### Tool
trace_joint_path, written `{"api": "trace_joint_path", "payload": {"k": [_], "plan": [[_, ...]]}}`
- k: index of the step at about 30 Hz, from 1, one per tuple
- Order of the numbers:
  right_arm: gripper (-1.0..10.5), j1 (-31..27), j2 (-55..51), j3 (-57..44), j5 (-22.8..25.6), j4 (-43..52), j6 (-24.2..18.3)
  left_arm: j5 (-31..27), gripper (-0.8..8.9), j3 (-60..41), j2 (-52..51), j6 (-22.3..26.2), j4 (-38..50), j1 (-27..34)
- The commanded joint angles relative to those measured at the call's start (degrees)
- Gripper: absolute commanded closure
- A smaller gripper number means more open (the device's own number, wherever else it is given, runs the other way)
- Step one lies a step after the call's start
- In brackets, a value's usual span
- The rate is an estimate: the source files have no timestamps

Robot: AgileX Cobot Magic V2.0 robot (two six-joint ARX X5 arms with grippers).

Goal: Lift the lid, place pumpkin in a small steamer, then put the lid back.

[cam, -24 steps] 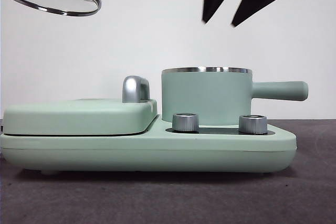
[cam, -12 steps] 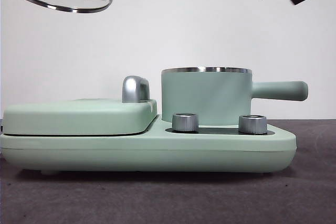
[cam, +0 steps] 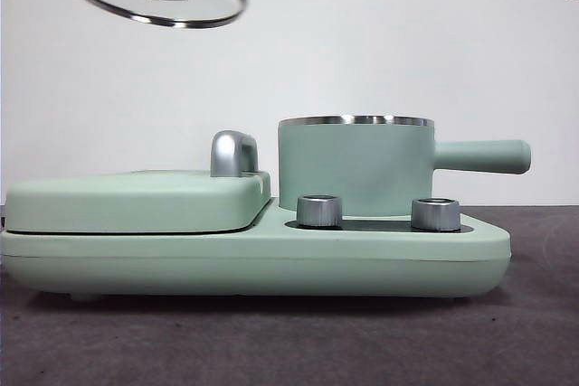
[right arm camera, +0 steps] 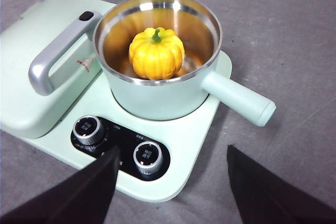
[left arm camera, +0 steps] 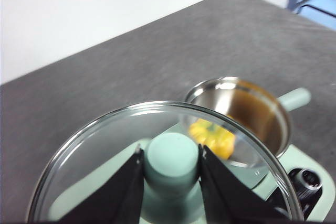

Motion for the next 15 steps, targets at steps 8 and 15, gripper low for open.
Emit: {"api": "trace_joint_path", "payload": {"k": [8,15], "plan": [[6.3,1.1,0.0,0.3,0.3,1.0,2.1,0.7,7.97,1.0,7.8,0.0,13.6,-7.4],[6.3,1.1,0.0,0.3,0.2,1.0,3.1,0.2,7.97,1.2,12.9,-4.2,24.4,-10.7]]}}
